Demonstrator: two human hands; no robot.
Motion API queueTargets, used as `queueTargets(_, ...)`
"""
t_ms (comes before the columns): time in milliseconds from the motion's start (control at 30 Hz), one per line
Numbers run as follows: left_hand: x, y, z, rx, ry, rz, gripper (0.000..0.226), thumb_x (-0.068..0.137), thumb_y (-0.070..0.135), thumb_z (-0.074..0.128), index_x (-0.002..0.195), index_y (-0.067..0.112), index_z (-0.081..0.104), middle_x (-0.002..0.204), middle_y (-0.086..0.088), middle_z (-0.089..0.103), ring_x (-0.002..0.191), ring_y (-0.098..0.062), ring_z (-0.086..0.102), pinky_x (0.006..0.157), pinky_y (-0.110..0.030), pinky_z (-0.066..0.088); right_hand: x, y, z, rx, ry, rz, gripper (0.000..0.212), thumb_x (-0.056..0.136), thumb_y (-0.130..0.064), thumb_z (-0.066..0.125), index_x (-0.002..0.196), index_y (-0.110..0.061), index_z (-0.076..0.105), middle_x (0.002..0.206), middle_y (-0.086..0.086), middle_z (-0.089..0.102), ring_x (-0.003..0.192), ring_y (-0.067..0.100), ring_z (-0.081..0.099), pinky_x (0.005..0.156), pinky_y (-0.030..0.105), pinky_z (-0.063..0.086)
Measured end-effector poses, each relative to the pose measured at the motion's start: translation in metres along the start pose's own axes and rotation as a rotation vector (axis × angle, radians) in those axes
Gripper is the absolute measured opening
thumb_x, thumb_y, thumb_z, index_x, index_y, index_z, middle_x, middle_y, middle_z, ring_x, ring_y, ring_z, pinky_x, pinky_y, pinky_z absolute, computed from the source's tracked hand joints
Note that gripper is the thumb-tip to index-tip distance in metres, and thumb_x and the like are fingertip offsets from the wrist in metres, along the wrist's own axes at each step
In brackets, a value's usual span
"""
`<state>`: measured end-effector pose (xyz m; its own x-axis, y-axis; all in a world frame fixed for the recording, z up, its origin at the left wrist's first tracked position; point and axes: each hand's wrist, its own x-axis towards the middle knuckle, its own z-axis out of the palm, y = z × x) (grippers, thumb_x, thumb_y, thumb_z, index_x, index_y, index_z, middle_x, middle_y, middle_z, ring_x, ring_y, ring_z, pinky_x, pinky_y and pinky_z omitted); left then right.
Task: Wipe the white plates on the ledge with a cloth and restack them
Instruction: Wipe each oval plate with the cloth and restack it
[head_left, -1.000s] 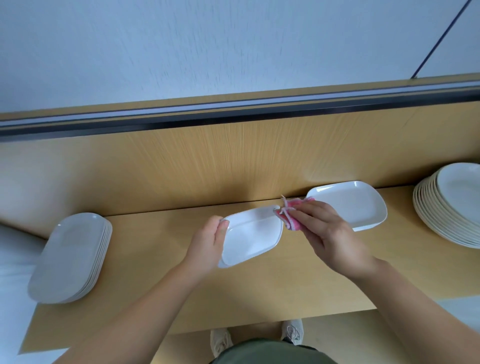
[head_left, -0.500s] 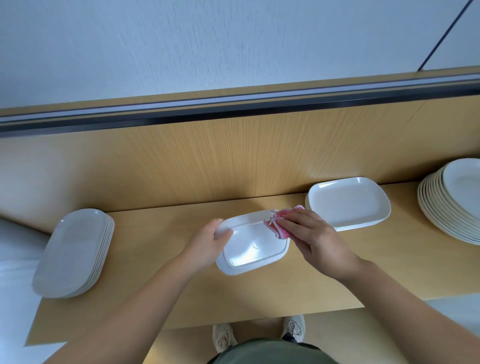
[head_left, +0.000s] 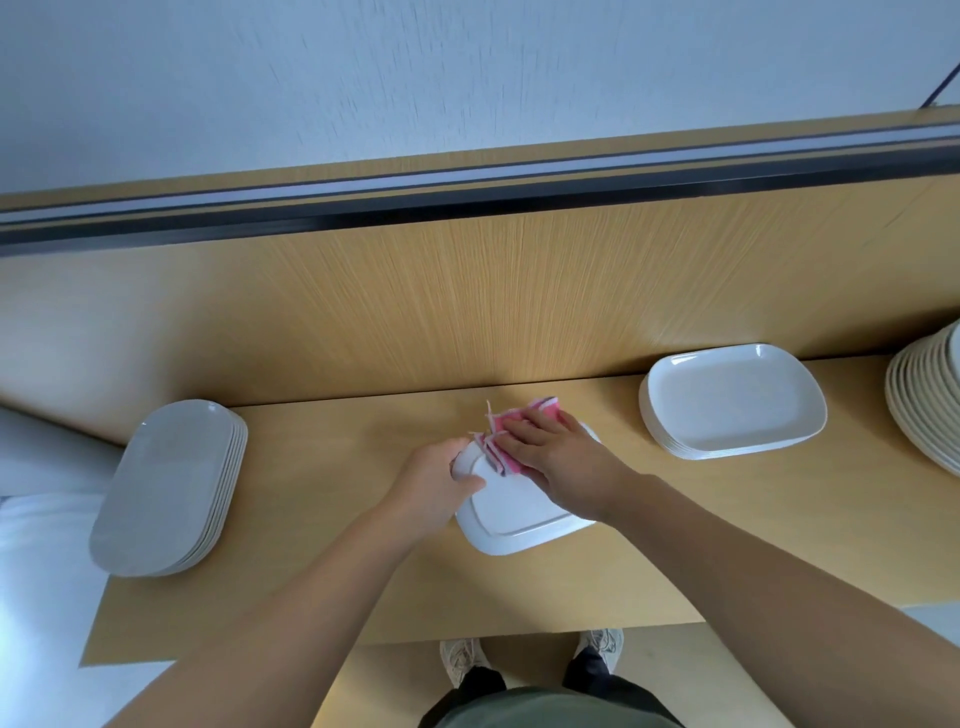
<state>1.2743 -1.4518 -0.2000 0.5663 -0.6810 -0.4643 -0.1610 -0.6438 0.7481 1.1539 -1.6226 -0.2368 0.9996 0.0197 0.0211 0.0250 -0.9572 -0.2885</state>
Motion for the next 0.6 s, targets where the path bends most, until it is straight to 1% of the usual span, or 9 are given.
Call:
queueTargets(67, 0.001, -0.002, 0.001, -0.004, 0.003, -0.013, 0.032, 0.084, 0.007, 0.065, 0.106, 0.03, 0.064, 0.098, 0.002, 0.07, 0.091, -0.017, 0.066, 0.076, -0.04, 0.057, -0.004, -0.004, 0.007, 0.009, -0.091, 0.088, 0.061, 0.1, -0.048, 0.016, 0.141, -0.018, 0.049, 0.148, 0.006, 0.047, 0.137, 0.038, 0.039, 0.105, 0.062, 0.034)
queueTargets(100, 0.002, -0.003, 0.002, -0.007, 0.002, -0.018, 0.031, 0.084, 0.007, 0.065, 0.108, 0.026, 0.064, 0.098, 0.001, 0.07, 0.091, -0.018, 0.066, 0.076, -0.04, 0.058, -0.005, -0.005, 0.01, 0.019, -0.107, 0.111, 0.068, 0.099, -0.053, 0.007, 0.144, -0.019, 0.046, 0.151, 0.007, 0.043, 0.14, 0.039, 0.035, 0.107, 0.063, 0.03)
queueTargets(133, 0.003, -0.003, 0.003, -0.007, -0.001, -0.023, 0.032, 0.083, 0.006, 0.065, 0.11, 0.024, 0.065, 0.098, 0.001, 0.07, 0.091, -0.019, 0.066, 0.075, -0.041, 0.058, -0.004, -0.006, 0.012, 0.027, -0.108, 0.118, 0.071, 0.099, -0.053, 0.003, 0.144, -0.019, 0.045, 0.151, 0.007, 0.042, 0.14, 0.04, 0.034, 0.107, 0.063, 0.028)
queueTargets(167, 0.003, -0.004, 0.004, -0.006, -0.004, -0.028, 0.034, 0.083, 0.006, 0.065, 0.113, 0.023, 0.065, 0.098, 0.0, 0.069, 0.091, -0.019, 0.066, 0.075, -0.041, 0.058, -0.002, -0.008, 0.013, 0.033, -0.111, 0.122, 0.069, 0.1, -0.052, 0.005, 0.143, -0.018, 0.046, 0.15, 0.008, 0.043, 0.139, 0.04, 0.035, 0.107, 0.064, 0.028)
queueTargets(200, 0.003, -0.004, 0.005, -0.005, -0.005, -0.031, 0.035, 0.083, 0.006, 0.065, 0.114, 0.022, 0.065, 0.098, 0.0, 0.069, 0.091, -0.02, 0.066, 0.075, -0.042, 0.058, 0.001, -0.01, 0.013, 0.027, -0.124, 0.122, 0.063, 0.1, -0.048, 0.012, 0.142, -0.018, 0.048, 0.148, 0.008, 0.046, 0.137, 0.041, 0.039, 0.106, 0.064, 0.031)
queueTargets(267, 0.004, -0.006, 0.006, -0.002, 0.002, -0.03, 0.032, 0.082, 0.006, 0.066, 0.111, 0.02, 0.065, 0.097, -0.001, 0.069, 0.09, -0.021, 0.066, 0.075, -0.044, 0.057, 0.006, -0.014, 0.015, -0.018, -0.126, 0.101, 0.053, 0.097, -0.04, 0.026, 0.136, -0.018, 0.055, 0.141, 0.007, 0.054, 0.127, 0.039, 0.051, 0.098, 0.065, 0.041)
queueTargets(333, 0.004, -0.007, 0.006, 0.001, 0.017, -0.045, 0.03, 0.082, 0.007, 0.066, 0.109, 0.019, 0.065, 0.096, -0.001, 0.069, 0.091, -0.021, 0.065, 0.076, -0.043, 0.056, 0.009, -0.014, 0.018, -0.025, -0.115, 0.082, 0.048, 0.095, -0.037, 0.032, 0.132, -0.02, 0.058, 0.135, 0.005, 0.059, 0.12, 0.036, 0.058, 0.092, 0.063, 0.046)
queueTargets(467, 0.006, -0.009, 0.009, 0.002, 0.042, -0.064, 0.03, 0.081, 0.007, 0.066, 0.108, 0.018, 0.063, 0.1, 0.0, 0.067, 0.092, -0.019, 0.064, 0.08, -0.043, 0.055, 0.005, -0.006, 0.017, -0.021, -0.056, 0.036, 0.047, 0.096, -0.037, 0.034, 0.134, -0.022, 0.056, 0.136, 0.001, 0.058, 0.123, 0.029, 0.056, 0.1, 0.055, 0.045)
queueTargets(600, 0.007, -0.008, 0.01, 0.008, 0.061, -0.073, 0.026, 0.081, 0.007, 0.067, 0.101, 0.022, 0.059, 0.101, -0.001, 0.065, 0.093, -0.02, 0.063, 0.082, -0.042, 0.054, 0.002, 0.004, 0.014, -0.013, -0.061, 0.045, 0.048, 0.097, -0.037, 0.033, 0.137, -0.022, 0.053, 0.14, 0.002, 0.055, 0.127, 0.028, 0.052, 0.101, 0.051, 0.045)
